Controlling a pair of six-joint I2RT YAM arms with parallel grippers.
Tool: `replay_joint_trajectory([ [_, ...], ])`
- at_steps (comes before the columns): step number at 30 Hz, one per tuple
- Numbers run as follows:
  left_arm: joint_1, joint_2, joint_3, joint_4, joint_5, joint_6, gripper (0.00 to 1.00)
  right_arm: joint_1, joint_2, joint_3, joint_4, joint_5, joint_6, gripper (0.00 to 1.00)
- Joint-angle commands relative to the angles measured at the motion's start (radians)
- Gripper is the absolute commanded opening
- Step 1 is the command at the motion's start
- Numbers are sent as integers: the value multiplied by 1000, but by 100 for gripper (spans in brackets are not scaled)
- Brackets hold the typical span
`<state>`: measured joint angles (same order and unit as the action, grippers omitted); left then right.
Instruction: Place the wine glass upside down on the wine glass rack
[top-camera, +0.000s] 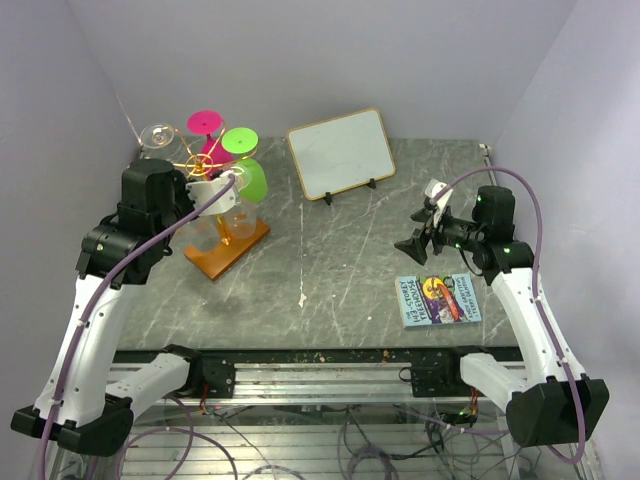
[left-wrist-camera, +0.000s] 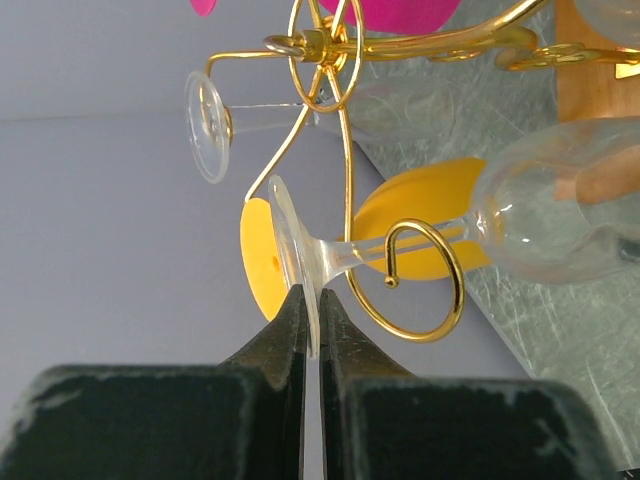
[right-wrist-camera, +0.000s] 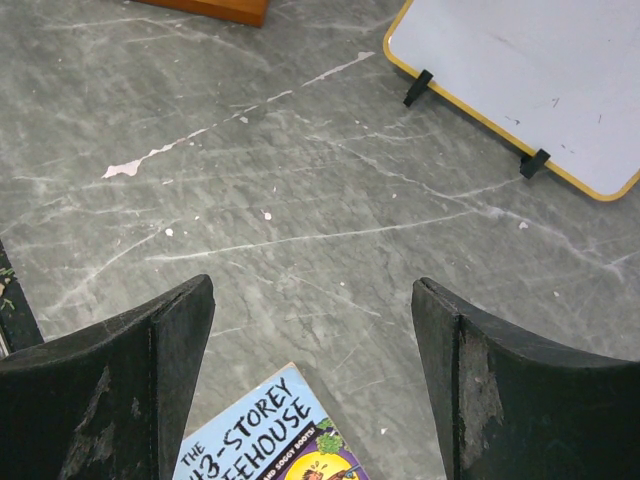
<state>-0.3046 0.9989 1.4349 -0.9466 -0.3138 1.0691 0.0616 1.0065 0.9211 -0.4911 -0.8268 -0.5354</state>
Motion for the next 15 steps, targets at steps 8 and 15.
replay_joint_trajectory([
  [8, 1, -26, -16, 26, -47, -23, 7, -7, -1, -25, 80, 90, 73, 87],
  [15, 1, -28, -17, 22, -56, -26, 7, -9, -7, -29, 98, 115, 89, 100],
])
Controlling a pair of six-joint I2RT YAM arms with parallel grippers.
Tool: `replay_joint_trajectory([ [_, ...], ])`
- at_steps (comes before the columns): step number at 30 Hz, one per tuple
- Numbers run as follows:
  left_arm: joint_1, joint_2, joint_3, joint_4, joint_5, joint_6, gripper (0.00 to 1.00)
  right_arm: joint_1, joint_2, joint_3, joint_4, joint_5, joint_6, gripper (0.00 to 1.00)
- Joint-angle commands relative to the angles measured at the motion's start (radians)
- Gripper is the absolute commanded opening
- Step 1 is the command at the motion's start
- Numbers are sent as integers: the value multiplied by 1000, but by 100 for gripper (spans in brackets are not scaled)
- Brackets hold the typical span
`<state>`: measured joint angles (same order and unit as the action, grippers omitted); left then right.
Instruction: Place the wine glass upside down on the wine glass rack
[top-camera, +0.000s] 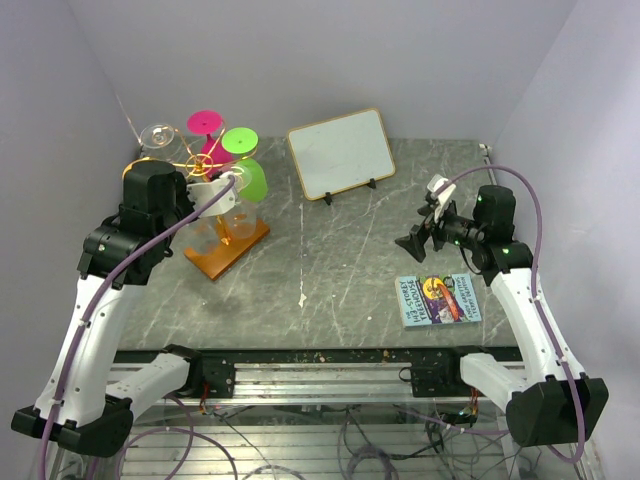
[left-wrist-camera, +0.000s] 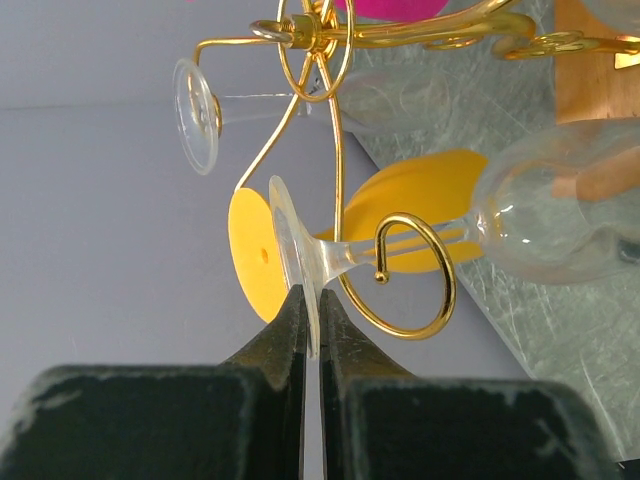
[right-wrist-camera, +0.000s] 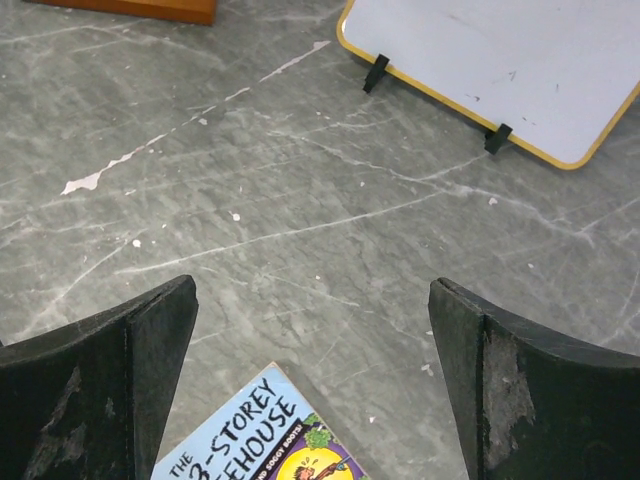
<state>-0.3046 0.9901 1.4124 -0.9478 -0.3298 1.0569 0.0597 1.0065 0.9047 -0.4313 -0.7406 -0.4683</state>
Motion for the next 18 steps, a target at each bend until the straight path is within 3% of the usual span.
replay_joint_trajectory([
  [1, 1, -19, 6, 20, -41, -14, 7, -8, -5, -14, 40, 34, 25, 100],
  [18, 1, -29, 5, -29, -74, 1, 7, -17, 1, -16, 42, 26, 25, 100],
])
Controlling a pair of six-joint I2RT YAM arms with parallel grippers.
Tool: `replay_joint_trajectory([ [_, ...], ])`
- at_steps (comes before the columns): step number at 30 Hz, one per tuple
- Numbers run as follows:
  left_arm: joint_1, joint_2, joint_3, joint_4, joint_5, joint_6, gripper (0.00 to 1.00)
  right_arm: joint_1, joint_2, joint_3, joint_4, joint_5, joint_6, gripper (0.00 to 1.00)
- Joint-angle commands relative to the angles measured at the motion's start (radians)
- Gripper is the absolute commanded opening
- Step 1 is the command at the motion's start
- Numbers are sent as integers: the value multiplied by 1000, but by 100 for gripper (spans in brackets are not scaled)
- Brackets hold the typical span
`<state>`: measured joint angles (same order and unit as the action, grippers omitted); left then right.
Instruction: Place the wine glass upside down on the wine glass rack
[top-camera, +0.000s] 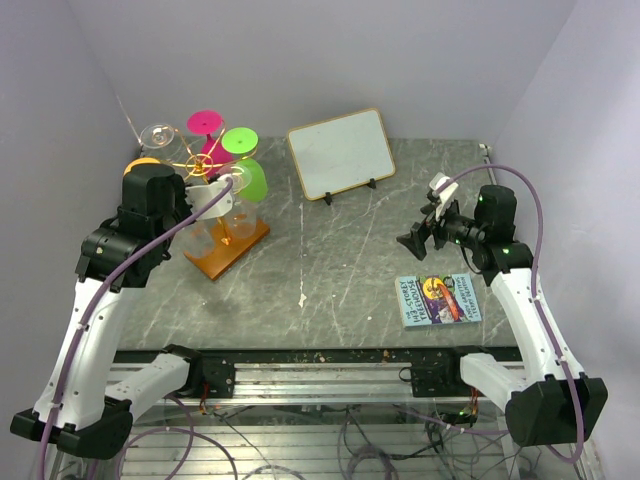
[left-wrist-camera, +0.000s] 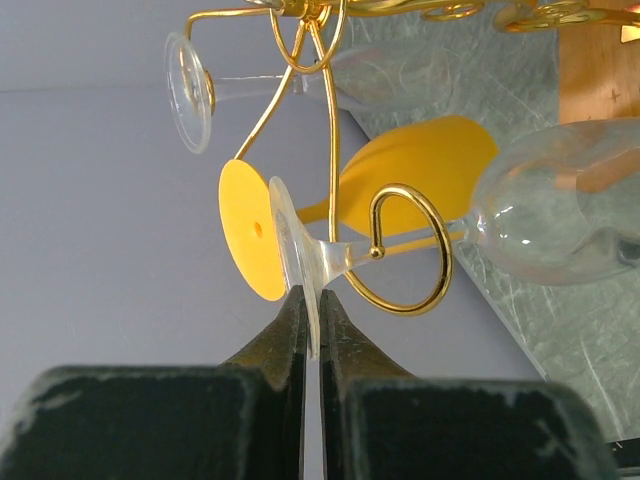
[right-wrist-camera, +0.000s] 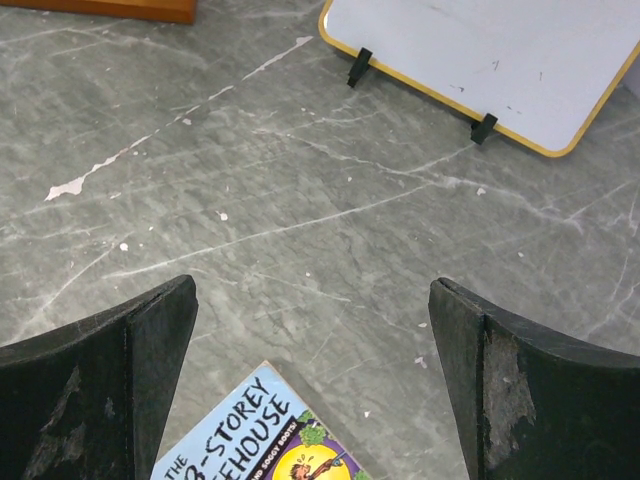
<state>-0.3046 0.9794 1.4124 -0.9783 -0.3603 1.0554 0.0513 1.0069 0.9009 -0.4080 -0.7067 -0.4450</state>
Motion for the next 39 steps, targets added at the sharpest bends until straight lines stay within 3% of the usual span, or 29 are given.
replay_joint_trajectory([
  [1, 2, -19, 5, -2, -42, 3, 7, -10, 2, -13, 19, -8, 2, 100],
  [11, 1, -27, 46, -77, 39, 1, 7, -14, -1, -17, 22, -10, 0, 100],
  [27, 1, -35, 62, -102, 51, -2, 7, -15, -3, -17, 14, -17, -9, 100],
  [39, 1, -43, 95, -145, 217, -4, 7, -25, -3, -13, 11, -20, -12, 100],
])
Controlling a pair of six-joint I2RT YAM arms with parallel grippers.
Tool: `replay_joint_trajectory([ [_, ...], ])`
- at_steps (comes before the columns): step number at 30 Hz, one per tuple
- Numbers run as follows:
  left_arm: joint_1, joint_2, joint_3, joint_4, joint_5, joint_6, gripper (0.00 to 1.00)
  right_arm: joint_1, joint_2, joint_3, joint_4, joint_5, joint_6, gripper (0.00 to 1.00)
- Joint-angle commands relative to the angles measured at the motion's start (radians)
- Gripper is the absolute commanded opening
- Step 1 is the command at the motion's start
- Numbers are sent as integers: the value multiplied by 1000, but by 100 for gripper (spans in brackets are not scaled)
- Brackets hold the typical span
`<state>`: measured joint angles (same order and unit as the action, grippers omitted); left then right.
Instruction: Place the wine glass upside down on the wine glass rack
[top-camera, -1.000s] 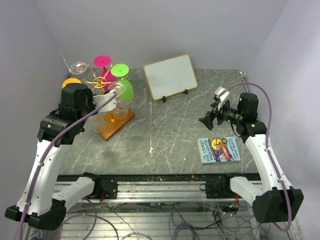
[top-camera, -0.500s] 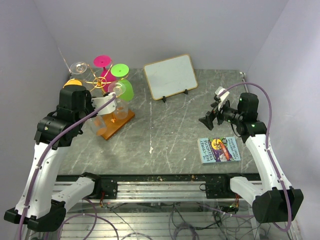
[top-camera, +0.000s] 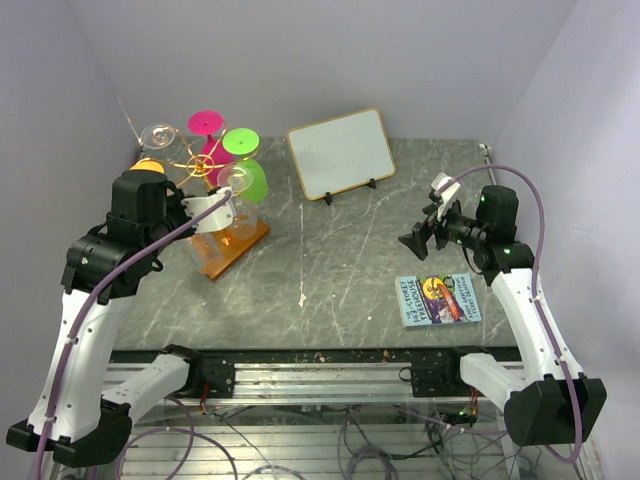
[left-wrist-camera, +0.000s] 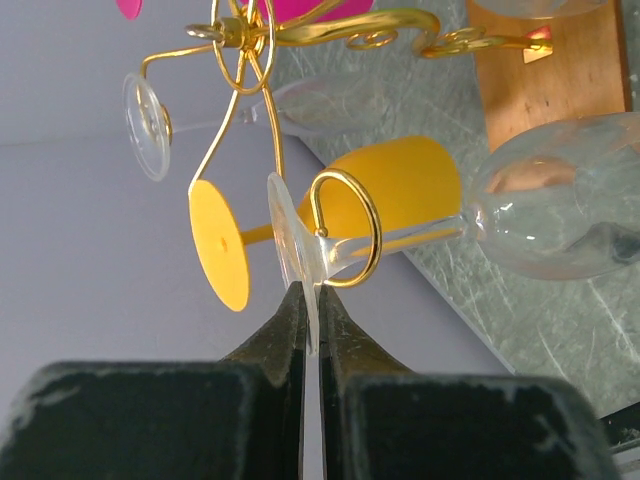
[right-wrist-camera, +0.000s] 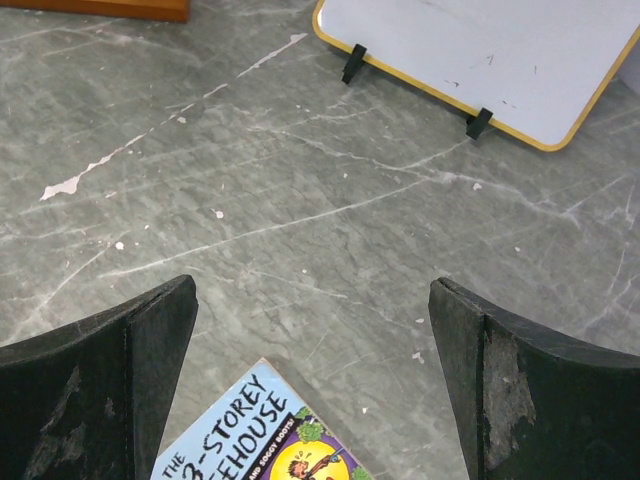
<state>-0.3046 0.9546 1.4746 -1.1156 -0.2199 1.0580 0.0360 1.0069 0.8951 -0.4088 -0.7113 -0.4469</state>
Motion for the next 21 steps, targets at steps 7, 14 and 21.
replay_joint_trajectory([
  [7, 1, 0, 13, 34, 96, 1, 7, -16, -8, -6, 7, -24, -12, 100],
  [14, 1, 12, -19, 67, 115, 17, 10, -18, -8, -7, 6, -27, -14, 100],
  [21, 1, 9, -61, 74, 126, 38, 13, -21, -10, -6, 5, -31, -15, 100],
])
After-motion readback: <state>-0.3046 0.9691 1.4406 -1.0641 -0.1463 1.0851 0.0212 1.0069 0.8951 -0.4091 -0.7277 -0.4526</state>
